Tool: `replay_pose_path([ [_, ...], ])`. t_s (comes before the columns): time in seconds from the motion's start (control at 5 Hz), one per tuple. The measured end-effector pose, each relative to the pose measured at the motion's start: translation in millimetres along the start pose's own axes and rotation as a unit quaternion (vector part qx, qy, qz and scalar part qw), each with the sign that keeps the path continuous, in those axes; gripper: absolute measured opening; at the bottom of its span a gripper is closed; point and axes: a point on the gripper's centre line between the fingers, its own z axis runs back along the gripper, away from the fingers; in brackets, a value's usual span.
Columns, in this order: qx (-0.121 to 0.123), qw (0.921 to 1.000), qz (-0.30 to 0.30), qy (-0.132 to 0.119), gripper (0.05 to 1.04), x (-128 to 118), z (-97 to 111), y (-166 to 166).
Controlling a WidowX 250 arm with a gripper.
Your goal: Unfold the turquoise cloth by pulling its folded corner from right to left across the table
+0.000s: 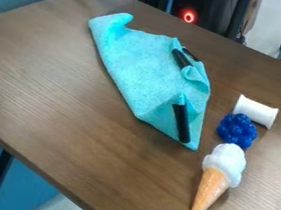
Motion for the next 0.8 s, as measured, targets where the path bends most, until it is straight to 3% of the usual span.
replay_pose_path([
  [0.2,0.012,0.9997,0.006,0.020,0.999,-3,-20,4],
  [0.4,0.061,0.9981,0.000,-0.005,0.999,-15,-47,-8],
  [0.6,0.108,0.9922,0.001,-0.062,0.999,-29,-63,-32],
  [0.8,0.125,0.9889,0.013,-0.080,0.999,-30,-70,-34],
])
